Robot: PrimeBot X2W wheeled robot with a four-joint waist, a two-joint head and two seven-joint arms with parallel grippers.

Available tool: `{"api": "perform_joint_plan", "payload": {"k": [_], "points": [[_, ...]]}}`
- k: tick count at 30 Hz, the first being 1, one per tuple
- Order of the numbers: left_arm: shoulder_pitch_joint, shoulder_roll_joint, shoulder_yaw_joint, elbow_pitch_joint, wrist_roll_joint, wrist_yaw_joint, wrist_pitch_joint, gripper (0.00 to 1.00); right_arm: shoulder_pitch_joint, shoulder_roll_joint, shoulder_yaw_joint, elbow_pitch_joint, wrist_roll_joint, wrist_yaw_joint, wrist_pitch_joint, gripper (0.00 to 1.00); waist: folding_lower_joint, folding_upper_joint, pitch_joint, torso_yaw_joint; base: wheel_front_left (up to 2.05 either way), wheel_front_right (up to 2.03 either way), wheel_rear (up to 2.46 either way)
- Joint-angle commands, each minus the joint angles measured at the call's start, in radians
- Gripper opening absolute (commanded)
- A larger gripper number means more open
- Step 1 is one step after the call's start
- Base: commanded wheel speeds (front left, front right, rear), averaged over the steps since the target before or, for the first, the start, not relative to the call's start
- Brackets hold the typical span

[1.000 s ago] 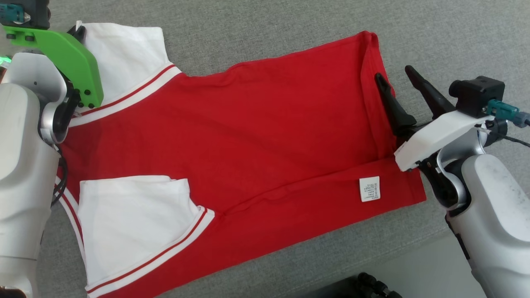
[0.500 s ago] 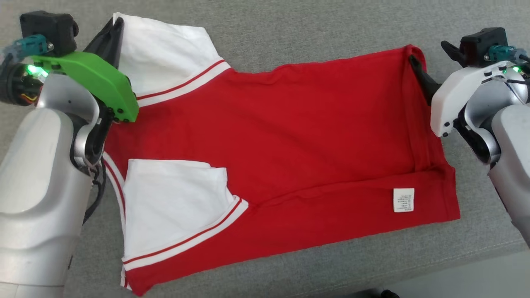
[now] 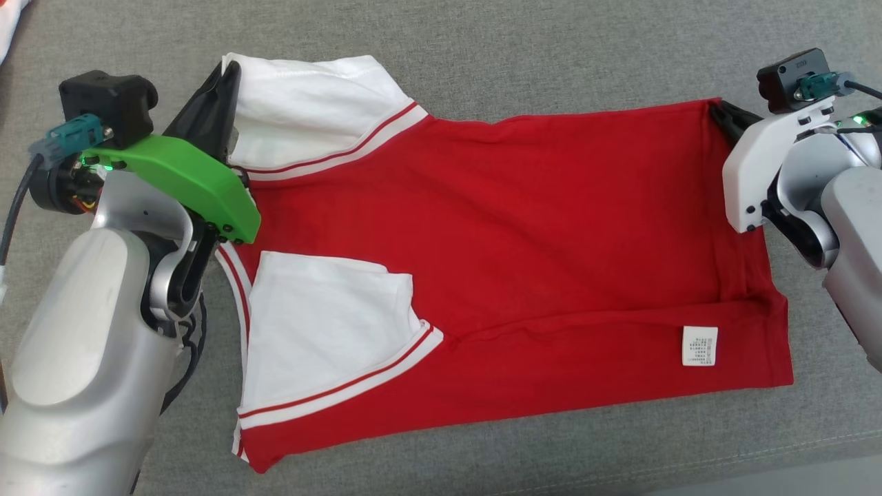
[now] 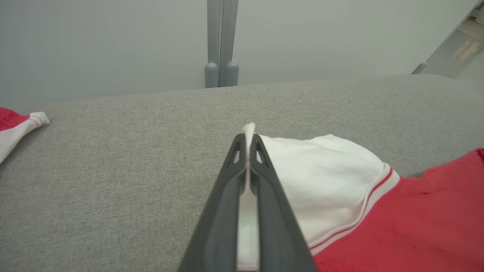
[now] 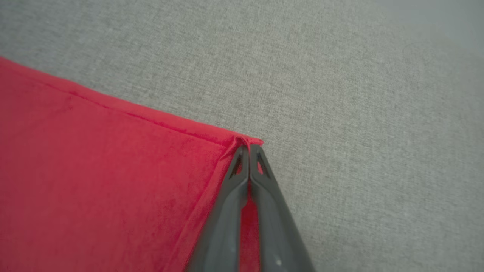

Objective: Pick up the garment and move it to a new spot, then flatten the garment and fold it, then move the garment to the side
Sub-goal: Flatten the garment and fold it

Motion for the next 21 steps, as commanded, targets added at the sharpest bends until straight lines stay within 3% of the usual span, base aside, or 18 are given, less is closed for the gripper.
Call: {"api": "perform_joint_plan", "payload": {"k": [1,10,21], "points": [[0.02,0.007,0.011,-0.012,-0.009,0.009,-0.012,0.0,-0.02,-0.001,0.004,0.013,0.01,-0.001,-0.017,0.0,0.0,-0.0001,-0.001,-0.001,0.0,0.0,0.0],[0.121,0.029,0.054,-0.116,-0.031,0.034,-0.074,0.0,0.015,-0.01,-0.003,0.014,0.04,-0.001,-0.17,0.0,0.0,-0.0001,-0.053,-0.013,0.0,0.0,0.0],[0.468,0.044,0.083,-0.396,-0.063,0.109,-0.136,0.0,0.295,-0.055,-0.063,-0.192,0.082,-0.001,-0.288,0.0,0.0,-0.0001,-0.173,-0.043,0.0,0.0,0.0]]}}
